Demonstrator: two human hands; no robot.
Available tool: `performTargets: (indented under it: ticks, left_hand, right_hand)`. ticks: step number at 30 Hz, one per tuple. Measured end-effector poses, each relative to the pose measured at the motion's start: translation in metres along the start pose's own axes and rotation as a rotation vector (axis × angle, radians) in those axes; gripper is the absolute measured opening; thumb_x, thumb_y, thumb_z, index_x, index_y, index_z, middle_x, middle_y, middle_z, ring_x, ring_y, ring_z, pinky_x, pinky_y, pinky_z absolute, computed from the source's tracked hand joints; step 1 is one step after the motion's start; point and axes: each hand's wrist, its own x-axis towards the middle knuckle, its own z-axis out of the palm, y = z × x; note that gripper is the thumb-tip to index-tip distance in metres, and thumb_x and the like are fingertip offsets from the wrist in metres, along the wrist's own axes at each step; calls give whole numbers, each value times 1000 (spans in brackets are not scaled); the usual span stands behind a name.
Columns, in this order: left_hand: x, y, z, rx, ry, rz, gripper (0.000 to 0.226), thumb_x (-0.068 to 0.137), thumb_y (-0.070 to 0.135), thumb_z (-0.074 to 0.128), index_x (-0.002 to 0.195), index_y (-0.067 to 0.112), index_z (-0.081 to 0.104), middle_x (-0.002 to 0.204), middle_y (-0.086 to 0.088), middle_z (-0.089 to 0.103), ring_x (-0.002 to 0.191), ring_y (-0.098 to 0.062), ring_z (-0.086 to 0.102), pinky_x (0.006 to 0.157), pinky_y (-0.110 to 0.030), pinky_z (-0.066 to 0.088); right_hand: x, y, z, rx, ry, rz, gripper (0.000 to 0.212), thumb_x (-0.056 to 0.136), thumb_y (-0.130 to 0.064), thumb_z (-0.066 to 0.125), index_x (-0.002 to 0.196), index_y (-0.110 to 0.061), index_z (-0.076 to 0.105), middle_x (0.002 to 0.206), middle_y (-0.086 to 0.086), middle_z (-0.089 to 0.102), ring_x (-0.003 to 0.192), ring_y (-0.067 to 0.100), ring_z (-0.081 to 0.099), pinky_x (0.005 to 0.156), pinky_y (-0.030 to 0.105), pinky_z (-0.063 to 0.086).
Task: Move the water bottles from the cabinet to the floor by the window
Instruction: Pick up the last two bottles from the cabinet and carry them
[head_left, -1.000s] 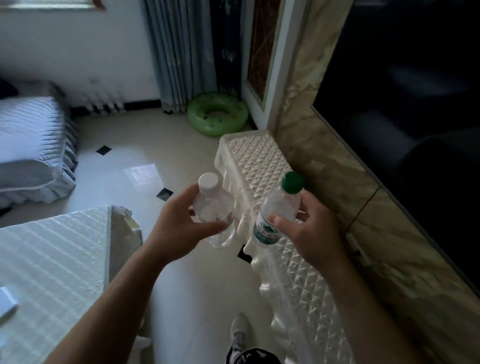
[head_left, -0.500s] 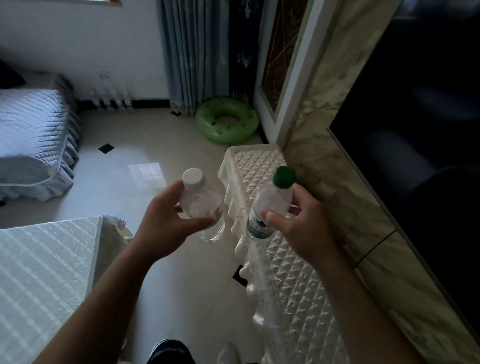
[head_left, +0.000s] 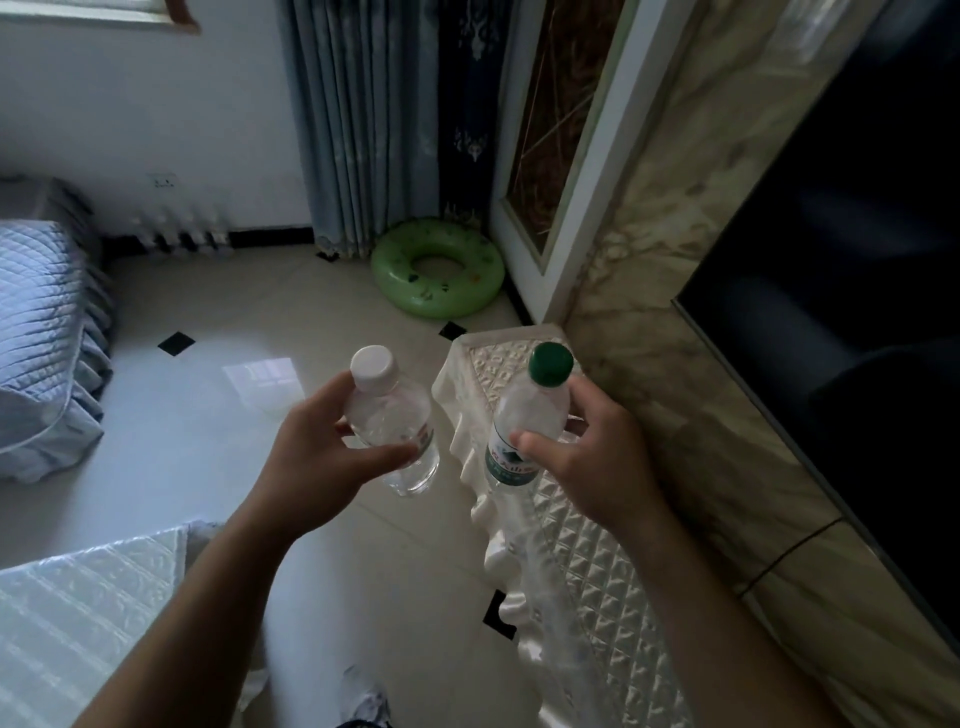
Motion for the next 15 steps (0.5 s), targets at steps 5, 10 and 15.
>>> performTargets:
  ticks: [5,10,15]
  left_hand:
    - [52,-20,-43,7,-11,-12,64,51,36,82,113,31,63,96,10,70,90,-11,67,79,-27,51]
    - [97,-33,-72,12,-26,-20,67,51,40,82,114,31,63,98,11,70,93,-10,66,79,-25,50]
    - [149,-46,-90,6,-34,-39,66,51,38,83,113,31,63,99,9,71,94,-10,67,78,-24,49]
  right_hand:
    - [48,-17,37,9,21,17,37,66,-32,77,101,-31,65,95,-12,71,91,8,68,78,41,59]
    - [93,-32,62,14,28,25,41,66,-35,76,104,-32,63,98,-13,71,93,7,67,80,39,59]
    - [151,-32,81,29,23,45,43,66,-35,77,106,-32,64,99,-13,71,94,7,67,81,39,59]
